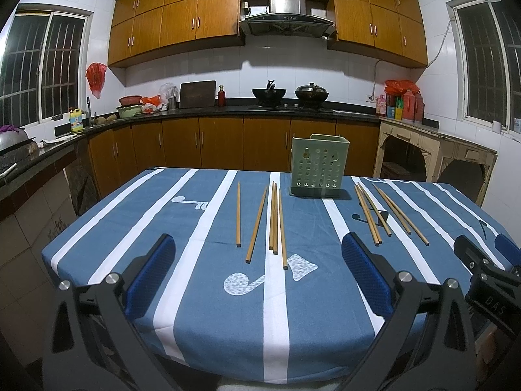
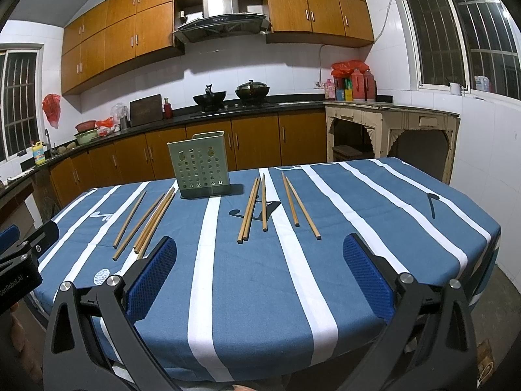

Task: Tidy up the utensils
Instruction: 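Lower the left gripper and close it on a wooden chopstick while the right gripper grasps another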

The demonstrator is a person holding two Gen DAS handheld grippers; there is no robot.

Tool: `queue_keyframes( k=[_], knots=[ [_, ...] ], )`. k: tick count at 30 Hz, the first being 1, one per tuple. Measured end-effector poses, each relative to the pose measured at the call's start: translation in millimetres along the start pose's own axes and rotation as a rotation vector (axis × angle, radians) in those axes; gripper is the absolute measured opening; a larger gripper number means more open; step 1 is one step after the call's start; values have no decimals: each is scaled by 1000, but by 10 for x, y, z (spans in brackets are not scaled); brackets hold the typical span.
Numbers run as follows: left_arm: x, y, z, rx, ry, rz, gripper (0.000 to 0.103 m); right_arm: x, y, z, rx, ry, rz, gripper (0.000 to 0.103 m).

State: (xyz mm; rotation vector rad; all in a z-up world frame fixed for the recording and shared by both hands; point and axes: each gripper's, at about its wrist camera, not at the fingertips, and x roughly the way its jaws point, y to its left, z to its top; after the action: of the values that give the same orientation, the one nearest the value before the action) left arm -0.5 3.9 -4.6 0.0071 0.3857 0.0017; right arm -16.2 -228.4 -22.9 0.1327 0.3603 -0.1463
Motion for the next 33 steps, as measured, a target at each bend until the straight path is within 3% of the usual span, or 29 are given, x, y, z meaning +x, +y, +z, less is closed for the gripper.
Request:
queue_keyframes(
  k=[4,7,15,18,24,26,28,31,33],
  knots=[
    [10,-45,-20,-4,0,1,99,9,-34,1,0,6,-5,101],
    [231,2,-118,-8,23,14,99,113,-22,56,-10,25,-5,101],
    [801,237,85,-45,160,59,99,828,-288,210,7,200,-10,100],
    [1057,336,160,-43,219,67,99,1158,-429,239,20,283,-14,92],
    [1527,542,250,-53,271,38,99,1772,-734,161,80,447,-22,61],
    [1655,577,290,-54,285,24,91,1868,-746,135,54,473,-37,54],
    [1820,610,309,-55,318,11,76,1927,-770,125,44,489,-45,47],
    [2047,636,291,-64,380,-17,61,1979,-797,103,40,511,-54,36],
    [2192,628,260,-49,416,-29,55,2010,-813,72,38,530,-62,29]
  ],
)
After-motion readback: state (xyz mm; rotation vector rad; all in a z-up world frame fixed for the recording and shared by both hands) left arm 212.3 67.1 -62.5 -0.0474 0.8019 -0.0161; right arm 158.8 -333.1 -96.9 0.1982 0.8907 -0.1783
